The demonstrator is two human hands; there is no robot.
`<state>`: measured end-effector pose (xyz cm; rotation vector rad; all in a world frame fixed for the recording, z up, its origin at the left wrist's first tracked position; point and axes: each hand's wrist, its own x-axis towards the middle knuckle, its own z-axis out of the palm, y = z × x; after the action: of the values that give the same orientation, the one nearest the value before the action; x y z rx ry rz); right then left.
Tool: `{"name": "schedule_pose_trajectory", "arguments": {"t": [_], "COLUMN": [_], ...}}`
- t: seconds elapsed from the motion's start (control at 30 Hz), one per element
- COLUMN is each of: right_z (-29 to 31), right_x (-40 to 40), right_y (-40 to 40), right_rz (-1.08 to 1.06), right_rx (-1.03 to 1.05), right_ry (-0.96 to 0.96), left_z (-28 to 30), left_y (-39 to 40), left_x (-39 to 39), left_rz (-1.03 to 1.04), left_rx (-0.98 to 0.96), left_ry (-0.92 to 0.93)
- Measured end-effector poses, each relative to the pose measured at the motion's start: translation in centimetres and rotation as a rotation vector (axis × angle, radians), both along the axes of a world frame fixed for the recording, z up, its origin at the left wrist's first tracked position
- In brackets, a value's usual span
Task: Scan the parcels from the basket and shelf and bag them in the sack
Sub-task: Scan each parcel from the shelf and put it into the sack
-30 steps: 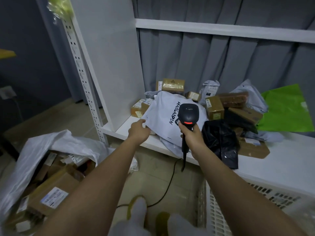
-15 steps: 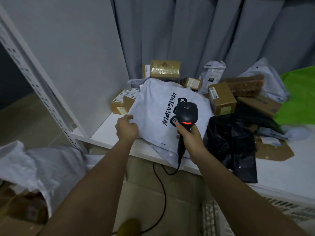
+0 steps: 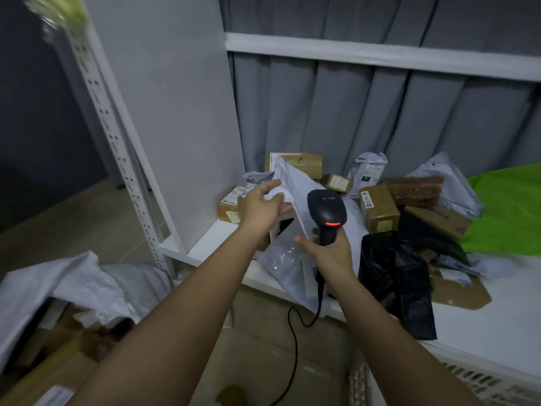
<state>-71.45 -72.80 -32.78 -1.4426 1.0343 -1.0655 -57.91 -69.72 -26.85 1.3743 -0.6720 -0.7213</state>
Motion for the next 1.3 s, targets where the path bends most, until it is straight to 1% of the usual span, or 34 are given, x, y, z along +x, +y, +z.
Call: {"name": "schedule_pose_trajectory", "arguments": {"t": [0.07, 0.17, 0.2, 0.27, 0.3, 0.37, 0.5, 0.6, 0.67, 0.73, 0.83, 0.93, 1.03, 1.13, 1.23, 1.3], "right_z": [1.5, 3.8, 4.6, 6.6, 7.6, 9.5, 13.1, 15.1, 16.0, 16.3, 15.9, 14.9, 14.1, 13.5, 13.3, 13.0], "right_x": [0.8, 1.3, 1.3, 0.6, 0.0, -1.7, -4.7, -6.3, -7.1, -7.5, -7.3, -6.8, -6.6, -6.6, -6.8, -6.9], "right_y": [1.2, 2.7, 3.0, 4.1, 4.8, 6.3, 8.8, 10.5, 11.4, 11.8, 10.8, 9.2, 8.0, 7.6, 8.1, 8.7], "right_rz": [-0.014, -0.148, -0.199, -0.255, -0.248, -0.188, -0.044, 0.024, 0.033, 0.036, 0.052, 0.036, -0.034, -0.114, -0.175, -0.219], "right_rx": [-0.091, -0.150, -0.152, -0.148, -0.146, -0.160, -0.164, -0.151, -0.161, -0.140, -0.063, 0.009, 0.047, 0.034, 0.014, -0.026], "right_ry": [0.045, 0.095, 0.067, -0.049, -0.086, -0.069, -0.049, -0.050, -0.073, -0.096, -0.138, -0.166, -0.183, -0.202, -0.245, -0.230], "left_z": [2.2, 5.4, 6.3, 7.6, 8.0, 8.6, 9.1, 8.5, 7.4, 6.0, 4.6, 4.6, 4.9, 5.2, 6.3, 6.9], "left_y": [1.8, 5.1, 6.0, 8.2, 9.4, 11.7, 14.9, 16.7, 17.5, 17.8, 17.0, 15.7, 15.8, 16.7, 17.4, 17.7], "left_x": [-0.8, -1.8, -2.0, -2.4, -2.7, -3.0, -2.8, -2.7, -2.3, -1.4, 0.3, 1.6, 2.7, 2.4, 2.2, 2.5], "left_rz": [-0.050, -0.107, -0.122, -0.163, -0.186, -0.204, -0.096, -0.011, 0.043, 0.100, 0.178, 0.284, 0.287, 0.260, 0.284, 0.315], "left_rx": [-0.045, -0.096, -0.108, -0.136, -0.150, -0.173, -0.185, -0.081, -0.005, 0.064, 0.139, 0.098, 0.069, 0.012, -0.047, -0.055], "left_ry": [0.008, -0.011, -0.037, -0.079, -0.094, -0.123, -0.135, -0.187, -0.144, -0.066, 0.002, 0.030, 0.032, -0.072, -0.145, -0.193]}}
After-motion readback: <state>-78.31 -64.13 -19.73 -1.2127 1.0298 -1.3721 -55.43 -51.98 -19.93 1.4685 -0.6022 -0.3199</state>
